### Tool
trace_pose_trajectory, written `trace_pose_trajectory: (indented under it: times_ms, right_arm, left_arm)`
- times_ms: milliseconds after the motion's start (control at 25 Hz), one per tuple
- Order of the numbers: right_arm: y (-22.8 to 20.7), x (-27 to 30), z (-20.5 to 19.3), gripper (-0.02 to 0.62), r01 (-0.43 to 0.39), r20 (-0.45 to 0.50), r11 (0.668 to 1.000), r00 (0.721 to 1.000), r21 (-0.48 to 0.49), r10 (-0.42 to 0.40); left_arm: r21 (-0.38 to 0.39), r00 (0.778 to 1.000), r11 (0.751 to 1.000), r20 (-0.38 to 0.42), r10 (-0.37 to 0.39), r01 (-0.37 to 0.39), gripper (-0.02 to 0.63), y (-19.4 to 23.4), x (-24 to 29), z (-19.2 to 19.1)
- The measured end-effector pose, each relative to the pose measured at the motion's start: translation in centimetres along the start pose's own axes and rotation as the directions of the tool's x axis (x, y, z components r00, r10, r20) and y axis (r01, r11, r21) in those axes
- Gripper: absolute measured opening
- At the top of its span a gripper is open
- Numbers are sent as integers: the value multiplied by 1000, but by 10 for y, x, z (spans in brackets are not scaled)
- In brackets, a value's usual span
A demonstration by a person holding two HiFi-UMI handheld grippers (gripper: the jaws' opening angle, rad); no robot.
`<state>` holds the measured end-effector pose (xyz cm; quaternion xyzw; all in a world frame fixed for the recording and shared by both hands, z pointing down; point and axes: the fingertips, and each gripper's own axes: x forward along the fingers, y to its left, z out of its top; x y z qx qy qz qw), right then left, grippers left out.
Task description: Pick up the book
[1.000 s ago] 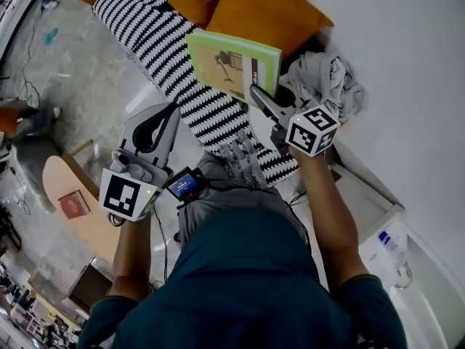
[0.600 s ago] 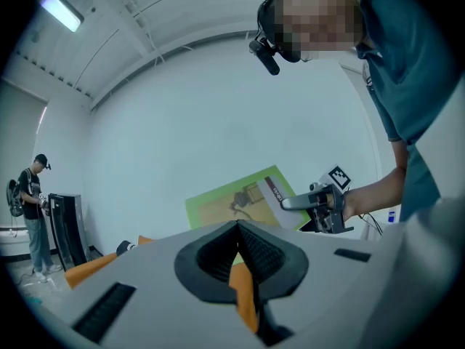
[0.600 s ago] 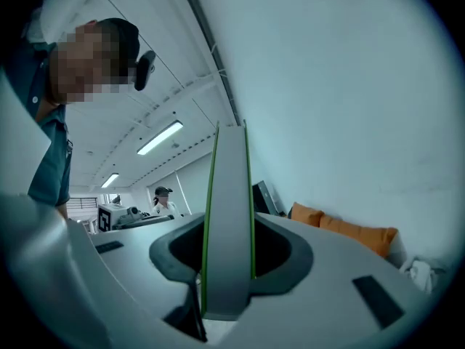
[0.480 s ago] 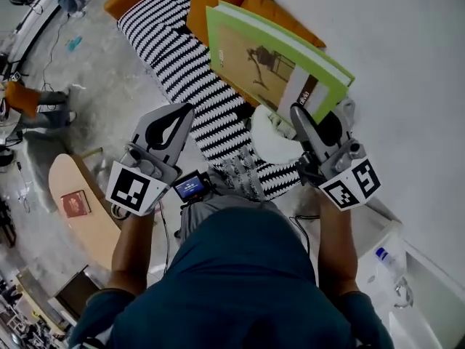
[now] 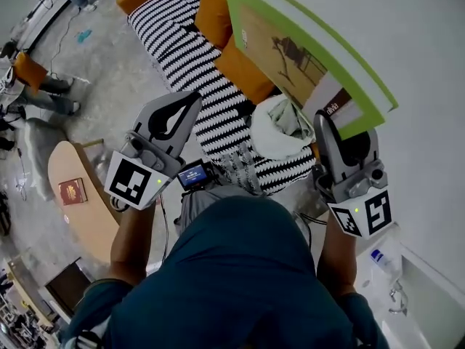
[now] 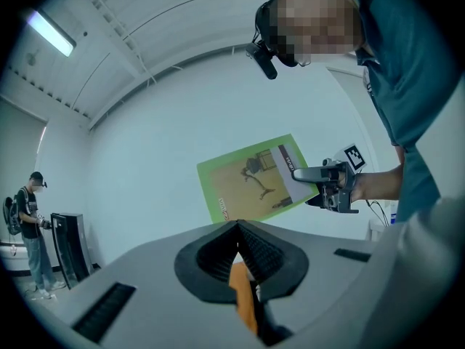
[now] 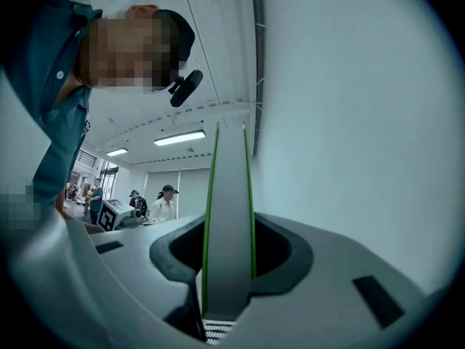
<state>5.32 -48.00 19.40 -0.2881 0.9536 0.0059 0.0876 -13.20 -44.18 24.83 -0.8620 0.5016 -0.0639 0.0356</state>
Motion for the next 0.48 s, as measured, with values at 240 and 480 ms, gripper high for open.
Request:
trace_pose_trajectory:
  times_ms: [240,480]
  right_arm:
    - [2,-1,7,152,5,-2,1000,1000,-14,-5]
    - [2,-1,7,152,11,-10,1000,1000,-13,-11]
  left_arm:
    - [-7,1000,1000,7,-5,5,5,0,0,2]
    - [-11,1000,1000,10,-11,11,3,-2,1,4]
